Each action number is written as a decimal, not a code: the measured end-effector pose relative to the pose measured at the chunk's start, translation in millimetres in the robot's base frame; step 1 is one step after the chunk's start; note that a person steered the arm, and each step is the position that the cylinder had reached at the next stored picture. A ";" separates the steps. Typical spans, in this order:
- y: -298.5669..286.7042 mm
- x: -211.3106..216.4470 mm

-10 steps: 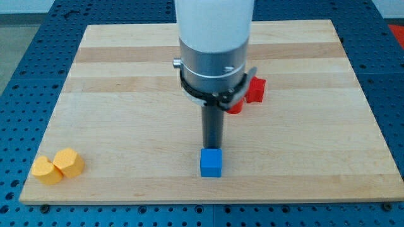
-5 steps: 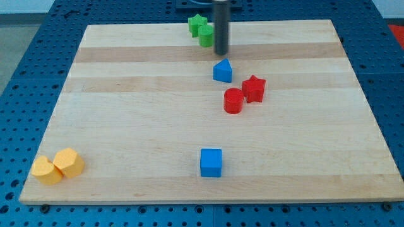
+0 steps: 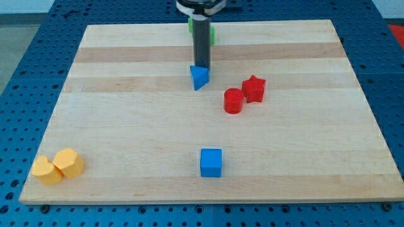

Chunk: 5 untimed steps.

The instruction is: Push blue triangle slightly down

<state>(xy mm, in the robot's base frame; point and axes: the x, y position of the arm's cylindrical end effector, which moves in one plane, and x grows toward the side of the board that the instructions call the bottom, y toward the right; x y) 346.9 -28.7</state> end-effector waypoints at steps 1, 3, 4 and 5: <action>-9.2 9.7; -8.1 45.8; 0.6 79.7; 14.3 112.3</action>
